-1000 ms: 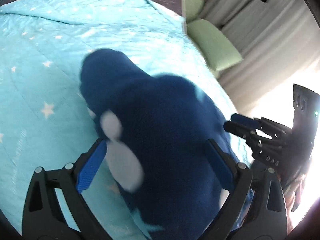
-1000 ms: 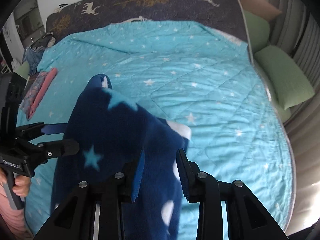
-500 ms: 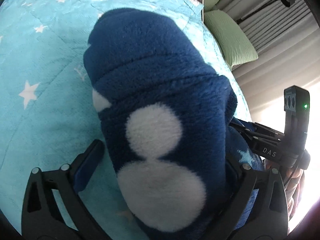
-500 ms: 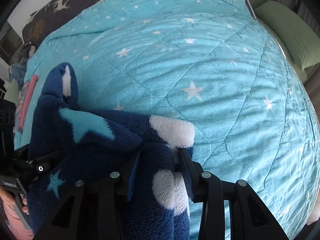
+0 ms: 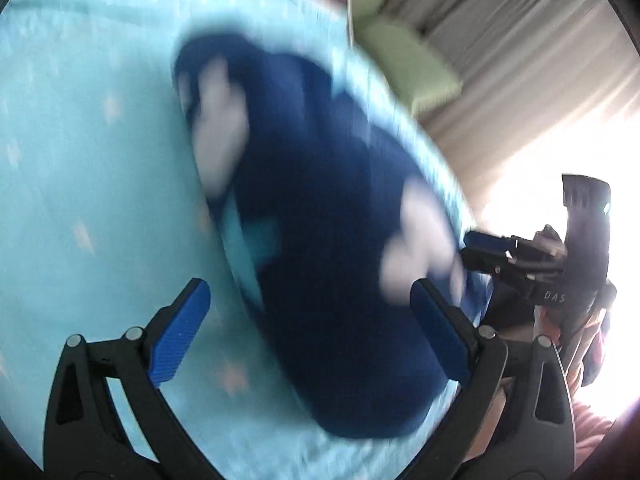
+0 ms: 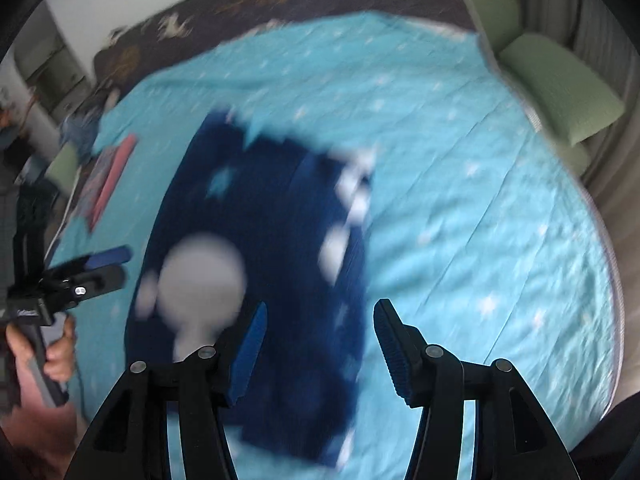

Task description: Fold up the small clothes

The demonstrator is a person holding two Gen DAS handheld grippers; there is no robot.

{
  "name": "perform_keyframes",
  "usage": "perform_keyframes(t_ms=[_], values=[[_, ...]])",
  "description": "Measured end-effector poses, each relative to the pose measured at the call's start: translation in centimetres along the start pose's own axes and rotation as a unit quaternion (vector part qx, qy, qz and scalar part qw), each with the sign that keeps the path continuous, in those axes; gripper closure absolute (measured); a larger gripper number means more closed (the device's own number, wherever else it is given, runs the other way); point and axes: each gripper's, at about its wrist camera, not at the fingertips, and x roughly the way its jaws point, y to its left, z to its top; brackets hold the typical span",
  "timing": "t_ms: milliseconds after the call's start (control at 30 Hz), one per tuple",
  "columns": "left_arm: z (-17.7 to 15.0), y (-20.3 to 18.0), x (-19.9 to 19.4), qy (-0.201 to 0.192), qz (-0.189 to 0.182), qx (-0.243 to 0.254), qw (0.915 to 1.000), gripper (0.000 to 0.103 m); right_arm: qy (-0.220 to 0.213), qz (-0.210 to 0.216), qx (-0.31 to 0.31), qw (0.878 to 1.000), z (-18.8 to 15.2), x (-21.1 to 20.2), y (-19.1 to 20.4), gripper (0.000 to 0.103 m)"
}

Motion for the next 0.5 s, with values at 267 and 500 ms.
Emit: perform_keyframes(t_ms=[267, 500], values=[[-2.6, 2.7, 3.6, 0.047, -0.064, -0.069, 0.9944, 0.0, 0.098, 0.093, 0.121, 0.983, -3.9, 7.5, -3.9, 0.019], [-3.2, 2.0, 1.4, 0.013, -0.055, -0.044, 0.9974, 0.001, 0.064, 0.095, 0.089, 0.989, -4.3, 5.0, -3.2, 0.022]])
